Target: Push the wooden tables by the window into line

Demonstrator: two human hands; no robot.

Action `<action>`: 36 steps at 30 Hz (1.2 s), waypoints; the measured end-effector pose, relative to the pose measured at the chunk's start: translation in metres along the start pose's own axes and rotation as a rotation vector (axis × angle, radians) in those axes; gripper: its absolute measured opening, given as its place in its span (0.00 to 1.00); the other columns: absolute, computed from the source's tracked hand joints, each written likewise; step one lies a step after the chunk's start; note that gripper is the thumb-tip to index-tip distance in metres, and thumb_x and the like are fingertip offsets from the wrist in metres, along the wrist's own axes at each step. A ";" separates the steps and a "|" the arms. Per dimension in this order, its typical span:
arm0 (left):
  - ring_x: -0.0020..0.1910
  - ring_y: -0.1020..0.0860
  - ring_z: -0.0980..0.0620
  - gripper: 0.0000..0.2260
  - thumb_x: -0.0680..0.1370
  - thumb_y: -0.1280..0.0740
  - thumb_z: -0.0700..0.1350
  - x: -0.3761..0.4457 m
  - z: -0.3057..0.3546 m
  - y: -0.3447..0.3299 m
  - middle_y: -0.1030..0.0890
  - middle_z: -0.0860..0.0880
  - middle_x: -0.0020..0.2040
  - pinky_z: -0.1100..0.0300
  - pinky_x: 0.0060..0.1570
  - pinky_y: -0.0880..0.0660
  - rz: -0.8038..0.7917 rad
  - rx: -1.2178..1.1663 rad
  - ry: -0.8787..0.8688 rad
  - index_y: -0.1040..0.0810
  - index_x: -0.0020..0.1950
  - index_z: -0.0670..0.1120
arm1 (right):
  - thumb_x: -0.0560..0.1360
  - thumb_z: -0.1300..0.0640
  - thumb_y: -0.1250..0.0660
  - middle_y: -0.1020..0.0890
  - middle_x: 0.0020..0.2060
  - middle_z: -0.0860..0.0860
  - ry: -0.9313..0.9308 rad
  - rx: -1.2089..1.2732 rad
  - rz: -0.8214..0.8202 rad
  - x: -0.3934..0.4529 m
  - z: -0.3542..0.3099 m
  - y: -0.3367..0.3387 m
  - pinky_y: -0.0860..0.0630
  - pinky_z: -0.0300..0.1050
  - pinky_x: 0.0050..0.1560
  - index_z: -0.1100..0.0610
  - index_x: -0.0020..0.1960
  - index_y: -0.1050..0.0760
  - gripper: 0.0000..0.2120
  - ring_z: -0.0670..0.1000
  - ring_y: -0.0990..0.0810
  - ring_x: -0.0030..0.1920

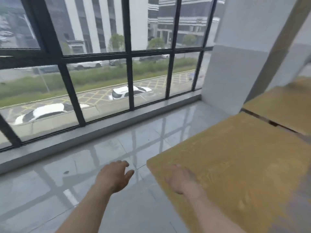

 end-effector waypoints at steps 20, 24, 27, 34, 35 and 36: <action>0.73 0.30 0.52 0.25 0.83 0.45 0.61 0.136 0.250 -0.124 0.26 0.54 0.73 0.54 0.70 0.31 -0.118 0.100 -1.012 0.34 0.78 0.52 | 0.85 0.46 0.44 0.32 0.76 0.53 -0.835 0.349 0.262 -0.056 0.187 -0.077 0.34 0.52 0.74 0.57 0.79 0.38 0.26 0.56 0.34 0.76; 0.76 0.33 0.51 0.26 0.83 0.45 0.61 0.157 0.223 -0.184 0.27 0.53 0.75 0.52 0.73 0.33 -0.092 0.055 -1.116 0.33 0.78 0.49 | 0.85 0.45 0.48 0.40 0.81 0.52 -0.895 0.334 0.373 -0.032 0.170 -0.143 0.48 0.48 0.81 0.57 0.82 0.43 0.29 0.53 0.45 0.81; 0.78 0.35 0.50 0.28 0.82 0.45 0.61 0.167 0.203 -0.235 0.28 0.50 0.76 0.51 0.77 0.38 -0.080 0.074 -1.167 0.34 0.78 0.47 | 0.85 0.43 0.50 0.37 0.80 0.55 -0.926 0.292 0.417 -0.014 0.164 -0.199 0.47 0.50 0.81 0.59 0.81 0.40 0.30 0.53 0.43 0.81; 0.82 0.43 0.48 0.30 0.83 0.45 0.60 0.166 0.173 -0.306 0.35 0.48 0.80 0.46 0.81 0.50 -0.037 0.055 -1.162 0.38 0.81 0.45 | 0.84 0.43 0.50 0.40 0.81 0.56 -0.937 0.206 0.621 -0.009 0.167 -0.283 0.42 0.56 0.80 0.61 0.81 0.40 0.31 0.53 0.46 0.82; 0.82 0.44 0.48 0.30 0.83 0.45 0.60 0.166 0.172 -0.308 0.35 0.48 0.80 0.46 0.81 0.50 -0.030 0.036 -1.159 0.38 0.81 0.45 | 0.84 0.43 0.49 0.40 0.81 0.56 -0.932 0.192 0.655 -0.009 0.168 -0.287 0.42 0.56 0.80 0.61 0.80 0.40 0.31 0.53 0.46 0.82; 0.82 0.44 0.48 0.30 0.83 0.44 0.60 0.166 0.172 -0.310 0.35 0.48 0.80 0.47 0.81 0.50 -0.024 0.023 -1.160 0.38 0.81 0.45 | 0.84 0.44 0.48 0.39 0.81 0.55 -0.929 0.177 0.682 -0.009 0.169 -0.289 0.42 0.55 0.80 0.61 0.80 0.39 0.30 0.53 0.45 0.82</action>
Point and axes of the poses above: each hand's wrist, its own x-axis towards the middle knuckle, its own y-axis out of the back of the hand, z = x × y, the point moved 3 cm from there along x, towards the middle knuckle
